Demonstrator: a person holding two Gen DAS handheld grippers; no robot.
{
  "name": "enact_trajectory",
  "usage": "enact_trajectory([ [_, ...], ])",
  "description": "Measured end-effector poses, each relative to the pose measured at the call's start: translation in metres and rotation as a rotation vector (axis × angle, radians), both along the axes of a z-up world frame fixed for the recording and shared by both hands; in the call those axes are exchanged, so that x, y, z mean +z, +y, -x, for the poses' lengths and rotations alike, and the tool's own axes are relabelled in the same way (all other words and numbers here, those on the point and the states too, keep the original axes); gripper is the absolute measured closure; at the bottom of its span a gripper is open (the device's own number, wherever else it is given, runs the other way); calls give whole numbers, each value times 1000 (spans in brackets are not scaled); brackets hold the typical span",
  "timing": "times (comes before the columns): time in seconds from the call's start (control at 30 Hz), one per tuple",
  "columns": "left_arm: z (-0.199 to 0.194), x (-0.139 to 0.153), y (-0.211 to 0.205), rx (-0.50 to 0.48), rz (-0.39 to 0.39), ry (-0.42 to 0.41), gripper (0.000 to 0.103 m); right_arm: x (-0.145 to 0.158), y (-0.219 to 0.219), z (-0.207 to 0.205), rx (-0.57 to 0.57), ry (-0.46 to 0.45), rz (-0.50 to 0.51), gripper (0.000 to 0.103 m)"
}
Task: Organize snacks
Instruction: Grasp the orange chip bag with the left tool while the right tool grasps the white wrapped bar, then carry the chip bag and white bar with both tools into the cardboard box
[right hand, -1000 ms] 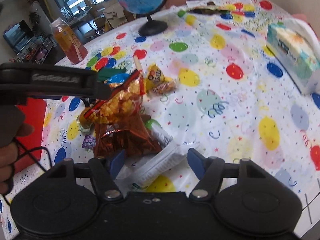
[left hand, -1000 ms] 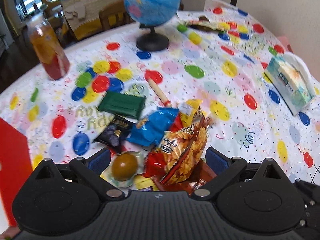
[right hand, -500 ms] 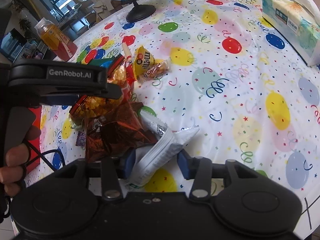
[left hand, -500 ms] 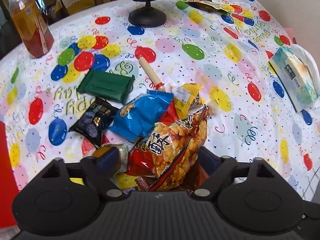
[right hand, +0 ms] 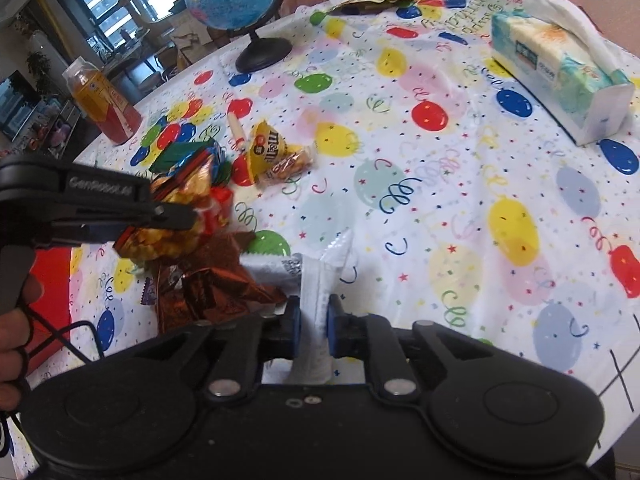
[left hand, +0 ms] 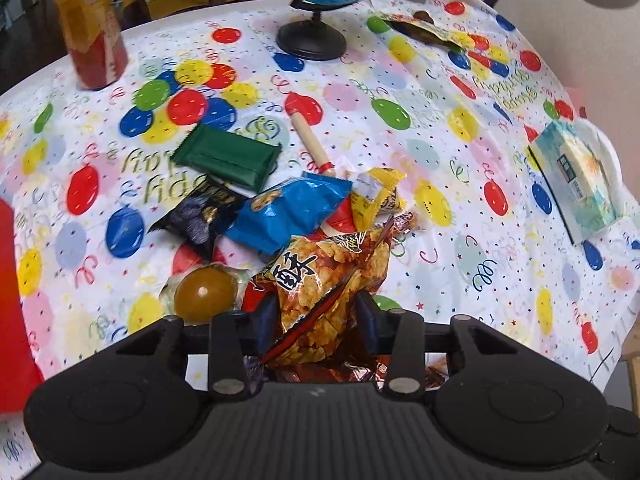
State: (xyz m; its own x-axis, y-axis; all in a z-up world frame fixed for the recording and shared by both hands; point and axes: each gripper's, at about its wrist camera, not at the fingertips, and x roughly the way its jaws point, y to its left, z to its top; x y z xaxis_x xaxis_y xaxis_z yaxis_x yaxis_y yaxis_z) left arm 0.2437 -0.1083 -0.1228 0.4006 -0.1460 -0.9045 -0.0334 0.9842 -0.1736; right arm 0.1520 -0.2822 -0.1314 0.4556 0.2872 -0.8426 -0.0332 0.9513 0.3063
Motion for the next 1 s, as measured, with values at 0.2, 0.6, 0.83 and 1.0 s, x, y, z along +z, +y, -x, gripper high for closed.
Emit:
enact_trajectory([
  [0.2, 24, 21, 15, 30, 34, -32, 64, 21, -8, 15, -5, -49, -5, 92],
  [0.6, 82, 83, 62, 95, 52, -147, 64, 83, 24, 37, 79, -159, -46, 93],
  [0.83, 116, 107, 115, 183, 25, -186, 64, 111, 86, 35, 206, -196, -75, 92],
  [1.0, 139, 119, 161, 268, 4, -207, 64, 127, 142, 31, 303, -220, -92, 92],
])
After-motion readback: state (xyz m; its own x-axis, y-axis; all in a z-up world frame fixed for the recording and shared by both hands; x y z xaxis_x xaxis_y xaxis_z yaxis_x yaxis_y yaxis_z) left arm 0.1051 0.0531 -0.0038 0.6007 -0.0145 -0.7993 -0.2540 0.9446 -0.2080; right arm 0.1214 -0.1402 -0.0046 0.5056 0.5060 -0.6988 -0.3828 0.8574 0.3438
